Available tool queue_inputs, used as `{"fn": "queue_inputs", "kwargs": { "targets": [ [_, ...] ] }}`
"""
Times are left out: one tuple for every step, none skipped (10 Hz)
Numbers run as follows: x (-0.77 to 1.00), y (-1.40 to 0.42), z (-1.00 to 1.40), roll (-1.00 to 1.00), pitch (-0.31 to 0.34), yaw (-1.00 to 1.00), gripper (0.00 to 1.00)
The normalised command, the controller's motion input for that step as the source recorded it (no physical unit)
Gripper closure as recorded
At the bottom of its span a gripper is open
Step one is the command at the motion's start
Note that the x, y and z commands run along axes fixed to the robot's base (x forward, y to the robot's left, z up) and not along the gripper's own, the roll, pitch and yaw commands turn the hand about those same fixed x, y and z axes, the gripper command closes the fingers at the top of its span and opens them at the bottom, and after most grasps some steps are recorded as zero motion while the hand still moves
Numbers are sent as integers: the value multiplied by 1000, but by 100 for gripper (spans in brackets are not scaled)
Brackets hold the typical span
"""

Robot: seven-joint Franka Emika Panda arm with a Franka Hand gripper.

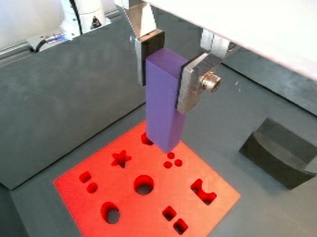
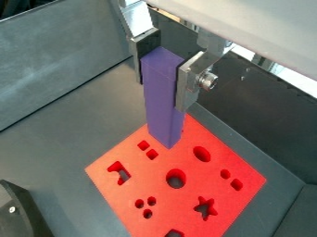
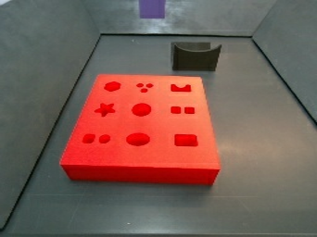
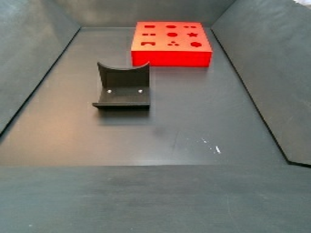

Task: Insert the rectangle object.

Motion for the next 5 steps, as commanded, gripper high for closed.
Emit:
{"fn": "queue_inputs", "kwargs": {
  "targets": [
    [34, -217, -331, 0, -66, 0, 100],
    [66, -469, -380, 171, -61, 0, 100],
    [143, -674, -323, 431, 0, 0, 100],
    [229, -671, -243, 500, 0, 0, 100],
    [334, -629, -229, 500, 0, 0, 100]
  ]
}}
